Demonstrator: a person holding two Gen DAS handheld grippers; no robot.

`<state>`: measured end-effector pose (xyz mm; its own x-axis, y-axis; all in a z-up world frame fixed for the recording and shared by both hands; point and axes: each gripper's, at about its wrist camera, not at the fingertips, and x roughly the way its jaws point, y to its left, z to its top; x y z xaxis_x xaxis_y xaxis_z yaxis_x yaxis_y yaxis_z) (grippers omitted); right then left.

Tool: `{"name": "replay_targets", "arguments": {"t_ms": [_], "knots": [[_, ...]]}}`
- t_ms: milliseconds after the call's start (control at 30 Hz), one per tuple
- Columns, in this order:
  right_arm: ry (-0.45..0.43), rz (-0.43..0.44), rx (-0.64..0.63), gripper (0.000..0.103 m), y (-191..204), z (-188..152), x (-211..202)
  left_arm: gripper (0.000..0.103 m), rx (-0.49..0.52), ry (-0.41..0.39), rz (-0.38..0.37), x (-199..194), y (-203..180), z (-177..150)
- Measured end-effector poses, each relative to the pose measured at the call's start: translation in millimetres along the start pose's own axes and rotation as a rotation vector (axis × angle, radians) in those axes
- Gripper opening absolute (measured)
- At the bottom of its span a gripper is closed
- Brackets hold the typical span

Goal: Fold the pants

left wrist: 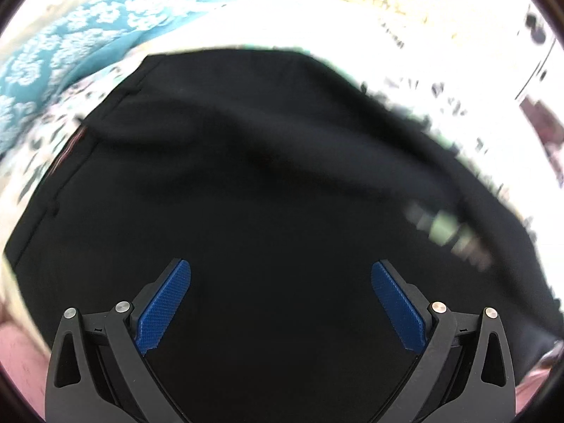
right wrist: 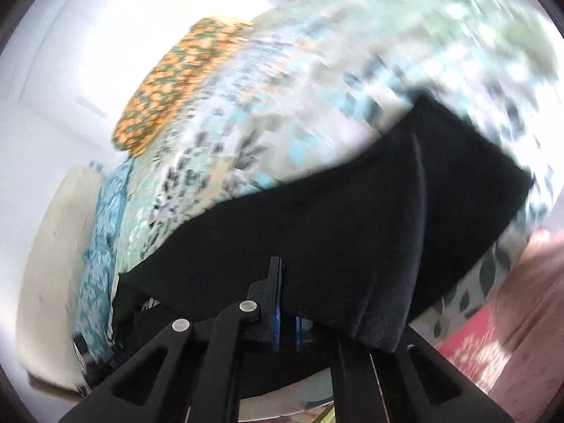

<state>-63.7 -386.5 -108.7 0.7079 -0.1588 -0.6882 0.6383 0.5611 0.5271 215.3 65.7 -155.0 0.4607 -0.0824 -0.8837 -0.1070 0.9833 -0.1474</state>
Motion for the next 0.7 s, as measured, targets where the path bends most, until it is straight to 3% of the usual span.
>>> {"name": "replay_targets", "arguments": {"t_ms": [100, 233, 367, 500, 567, 600, 633, 667, 700], "knots": [[-0.062, 0.027, -0.168, 0.006, 31, 6, -26, 0.103, -0.055, -0.002, -0.073, -4, 7, 52], [-0.105, 0.068, -0.302, 0.006, 50, 3, -56, 0.102, -0.176, 0.049, -0.141, 17, 14, 121], [-0.121, 0.091, -0.373, 0.005, 58, -5, -78, 0.102, -0.279, 0.18, -0.188, 58, 12, 151], [-0.138, 0.105, -0.408, 0.005, 58, -11, -99, 0.1, -0.313, 0.206, -0.134, 79, 7, 163], [-0.143, 0.109, -0.428, 0.005, 56, -12, -112, 0.084, -0.327, 0.197, -0.11, 84, 9, 164], [-0.14, 0.108, -0.439, 0.005, 53, -12, -120, 0.06, -0.338, 0.196, -0.106, 85, 9, 162], [-0.134, 0.104, -0.445, 0.005, 52, -11, -121, 0.028, -0.348, 0.199, -0.115, 86, 11, 161], [-0.124, 0.096, -0.445, 0.005, 51, -9, -120, 0.013, -0.359, 0.203, -0.138, 85, 10, 155], [-0.112, 0.088, -0.437, 0.005, 47, -6, -116, 0.006, -0.373, 0.205, -0.164, 85, 12, 154]]}}
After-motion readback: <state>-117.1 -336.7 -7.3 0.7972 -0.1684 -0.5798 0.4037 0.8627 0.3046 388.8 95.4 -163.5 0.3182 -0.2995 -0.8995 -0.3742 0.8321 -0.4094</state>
